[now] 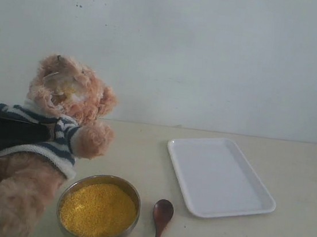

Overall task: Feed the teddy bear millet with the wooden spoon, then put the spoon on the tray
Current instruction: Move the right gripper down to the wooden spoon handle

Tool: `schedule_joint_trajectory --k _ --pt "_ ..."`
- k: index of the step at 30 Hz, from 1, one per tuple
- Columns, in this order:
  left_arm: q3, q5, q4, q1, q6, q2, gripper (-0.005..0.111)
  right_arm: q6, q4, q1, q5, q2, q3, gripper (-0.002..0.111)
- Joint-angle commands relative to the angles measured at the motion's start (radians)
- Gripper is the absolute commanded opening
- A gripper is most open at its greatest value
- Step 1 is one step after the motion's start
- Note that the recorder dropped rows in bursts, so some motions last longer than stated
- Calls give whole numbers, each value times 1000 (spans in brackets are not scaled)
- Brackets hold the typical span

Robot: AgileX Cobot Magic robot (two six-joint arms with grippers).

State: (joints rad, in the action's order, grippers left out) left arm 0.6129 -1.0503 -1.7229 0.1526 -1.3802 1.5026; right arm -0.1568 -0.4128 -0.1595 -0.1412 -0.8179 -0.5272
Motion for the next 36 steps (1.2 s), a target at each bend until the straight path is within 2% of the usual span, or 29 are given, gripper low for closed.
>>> schedule_joint_trajectory --k 1,4,6,12,13,15,18,20,21,22,23,25,26,29,30,34,36 --pt "-1 -15 -21 1 -13 -13 4 -58 90 -1 66 -245 -4 0" --pt "-1 -15 -21 1 -55 -13 4 -134 115 -21 116 -357 -4 0" --pt "-1 -15 -21 1 -65 -13 4 -132 111 -91 122 -378 -11 0" --pt "-1 -15 -21 1 -65 -13 4 50 109 -450 181 -381 -32 0" --pt "-1 -15 -21 1 -65 -13 4 63 109 -544 171 -394 -32 0" --pt "-1 -15 -21 1 -65 -13 4 63 111 -605 158 -456 -32 0" --pt "-1 -8 -21 1 -65 -13 4 19 117 -607 78 -587 -32 1" --pt "-1 13 -21 1 -82 -13 4 -10 122 -607 -5 -655 -34 7" --pt "-1 16 -21 1 -93 -13 4 -46 146 -607 -57 -692 -34 15" --pt "-1 16 -21 1 -97 -13 4 -101 207 -607 -98 -726 -34 30" --pt "-1 16 -21 1 -97 -13 4 -124 291 -607 -125 -760 -34 50" --pt "-1 16 -21 1 -97 -13 4 -127 367 -607 -151 -794 -34 71" --pt "-1 16 -21 1 -97 -13 4 -129 393 -607 -171 -814 -34 76" --pt "-1 16 -21 1 -102 -13 4 -129 402 -607 -242 -852 -47 77" --pt "-1 16 -21 1 -102 -13 4 -104 413 -607 -214 -866 -76 77" --pt "-1 16 -21 1 -102 -13 4 82 464 -607 153 -960 -291 77" --pt "-1 16 -21 1 -102 -13 4 84 459 -607 261 -977 -368 77"
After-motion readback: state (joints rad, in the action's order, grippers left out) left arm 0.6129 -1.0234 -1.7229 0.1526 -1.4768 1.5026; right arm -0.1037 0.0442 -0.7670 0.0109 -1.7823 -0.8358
